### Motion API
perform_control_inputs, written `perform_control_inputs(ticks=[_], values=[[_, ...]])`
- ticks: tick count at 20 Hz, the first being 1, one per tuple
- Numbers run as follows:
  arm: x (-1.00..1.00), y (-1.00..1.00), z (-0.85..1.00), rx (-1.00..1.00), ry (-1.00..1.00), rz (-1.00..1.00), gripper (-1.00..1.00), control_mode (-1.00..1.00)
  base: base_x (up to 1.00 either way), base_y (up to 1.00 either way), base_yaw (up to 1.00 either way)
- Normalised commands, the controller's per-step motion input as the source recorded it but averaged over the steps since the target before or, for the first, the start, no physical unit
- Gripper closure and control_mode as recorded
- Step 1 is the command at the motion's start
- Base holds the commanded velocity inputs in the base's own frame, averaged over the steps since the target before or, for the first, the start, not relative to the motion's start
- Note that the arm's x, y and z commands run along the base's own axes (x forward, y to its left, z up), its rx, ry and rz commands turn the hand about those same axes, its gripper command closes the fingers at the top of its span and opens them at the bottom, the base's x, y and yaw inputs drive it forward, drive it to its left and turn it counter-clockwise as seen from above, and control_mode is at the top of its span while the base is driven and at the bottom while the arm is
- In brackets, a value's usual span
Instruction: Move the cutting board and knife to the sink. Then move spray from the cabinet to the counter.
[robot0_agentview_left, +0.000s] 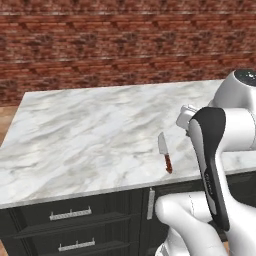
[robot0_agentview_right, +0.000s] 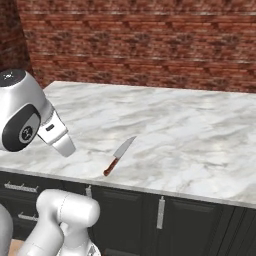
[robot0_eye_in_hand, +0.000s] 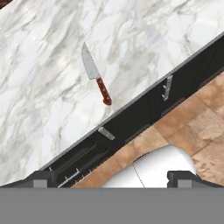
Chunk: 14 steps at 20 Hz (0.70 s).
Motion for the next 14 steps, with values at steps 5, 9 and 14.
perform_control_inputs(ticks=[5, 9, 14], values=[[0.0, 0.0, 0.0, 0.0, 0.0, 0.0, -1.0, 1.0, 0.0, -0.49, 0.04], [0.0, 0.0, 0.0, 0.0, 0.0, 0.0, -1.0, 1.0, 0.0, -0.35, 0.03], [0.01, 0.0, -0.01, 0.0, 0.0, 0.01, -1.0, -1.0, 0.0, 0.0, 0.0]])
